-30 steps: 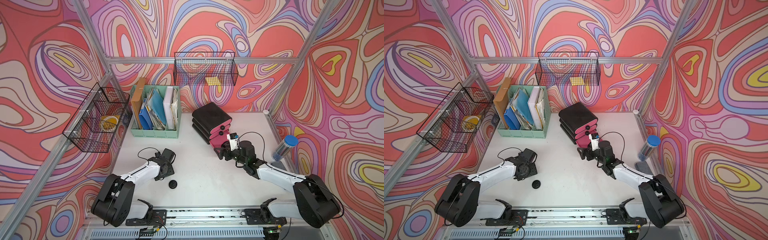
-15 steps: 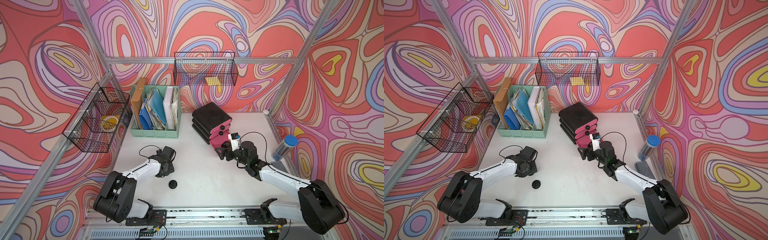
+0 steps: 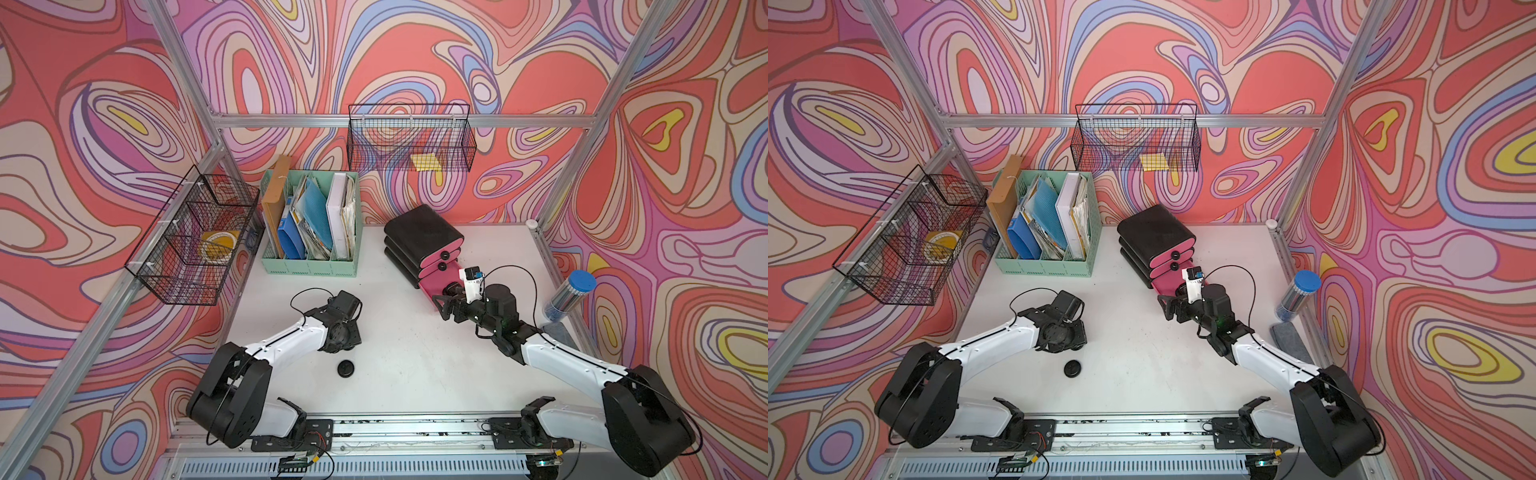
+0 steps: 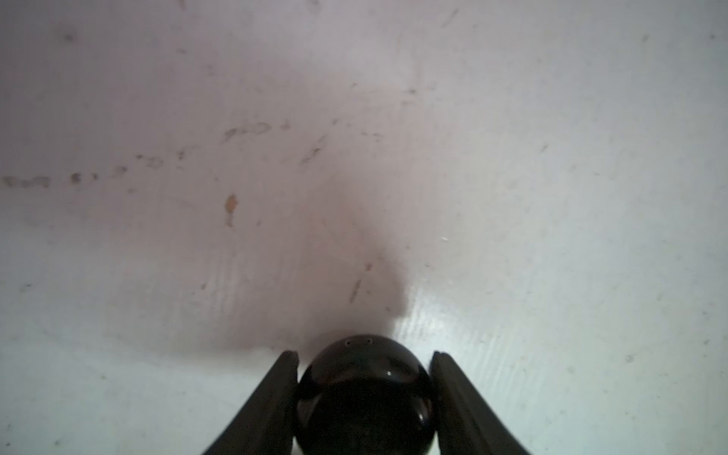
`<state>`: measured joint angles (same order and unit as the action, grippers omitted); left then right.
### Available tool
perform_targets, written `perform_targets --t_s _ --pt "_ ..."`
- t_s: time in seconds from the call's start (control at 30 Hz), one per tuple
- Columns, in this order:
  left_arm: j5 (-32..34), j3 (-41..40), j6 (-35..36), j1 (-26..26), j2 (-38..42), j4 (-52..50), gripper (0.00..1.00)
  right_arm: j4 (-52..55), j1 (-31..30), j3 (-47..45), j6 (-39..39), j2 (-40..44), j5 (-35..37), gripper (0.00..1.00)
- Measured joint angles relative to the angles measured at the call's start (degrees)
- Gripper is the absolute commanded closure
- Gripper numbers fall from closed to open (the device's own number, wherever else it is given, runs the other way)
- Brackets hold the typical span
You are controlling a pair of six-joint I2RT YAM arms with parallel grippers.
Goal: Put the bluetooth earphones in the drawer according to color
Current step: Pick up the Bluetooth earphone from the center of the board, then place the bluetooth earphone in the drawer.
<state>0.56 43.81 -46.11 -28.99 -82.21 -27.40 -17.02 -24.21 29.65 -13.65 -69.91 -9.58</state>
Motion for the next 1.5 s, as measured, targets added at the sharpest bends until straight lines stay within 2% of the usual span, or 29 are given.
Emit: perform_targets --t_s 0.27,0.5,0.8,1.0,1.1,1.23,1.33,1.43,1.5 --pt "0.7 19.1 0.2 -9.4 -11.6 0.0 0.55 3.7 -0.2 -3.4 -4.1 4.6 10.2 0.02" --pt "1.2 37.3 1.3 -15.4 -23.5 -0.5 0.56 6.7 -0.2 -6.1 -8.0 7.7 17.9 0.02" --pt "2.3 53.6 1.6 -18.7 -36.1 0.0 0.58 9.4 -0.2 -7.6 -10.3 10.3 20.9 0.02" --pt "4.1 57.8 1.8 -19.1 -41.2 0.8 0.57 11.1 -0.2 -8.2 -11.0 13.0 21.3 0.02" --pt "5.2 59.4 1.8 -19.4 -43.1 0.8 0.49 11.9 -0.2 -8.3 -11.1 14.0 21.2 0.02" --pt "5.6 60.5 2.1 -19.5 -44.1 0.7 0.23 12.4 -0.2 -8.3 -11.3 14.7 21.1 0.02" --pt "5.7 60.6 2.2 -19.5 -44.0 0.7 0.08 12.9 -0.2 -8.3 -11.4 14.8 20.9 0.02" --pt "5.9 60.6 2.6 -19.9 -43.8 0.6 0.01 13.2 -0.2 -8.3 -11.5 14.8 20.5 0.02" --pt "5.9 60.2 2.9 -20.2 -42.9 0.6 0.01 13.3 -0.2 -8.3 -11.7 14.8 20.2 0.02"
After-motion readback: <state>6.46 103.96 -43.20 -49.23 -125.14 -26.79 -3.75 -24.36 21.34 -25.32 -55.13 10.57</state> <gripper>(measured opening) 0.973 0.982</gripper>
